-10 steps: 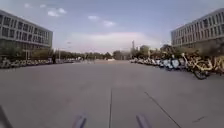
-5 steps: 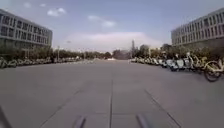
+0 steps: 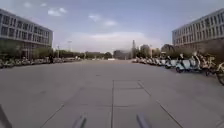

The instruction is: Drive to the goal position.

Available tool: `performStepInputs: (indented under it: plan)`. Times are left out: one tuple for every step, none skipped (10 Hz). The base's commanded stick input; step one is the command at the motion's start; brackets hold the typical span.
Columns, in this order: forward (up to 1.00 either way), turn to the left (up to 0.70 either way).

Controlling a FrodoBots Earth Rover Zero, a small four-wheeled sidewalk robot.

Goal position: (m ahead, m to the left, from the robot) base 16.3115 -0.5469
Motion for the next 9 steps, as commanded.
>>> performStepInputs:
  plan:
    - [1.0,0.0]
    - [1.0,0.0]
    - [1.0,0.0]
    - [1.0,0.0]
    - [1.0,0.0]
    - [1.0,0.0]
    - [1.0,0.0]
    - [1.0,0.0]
    - [1.0,0.0]
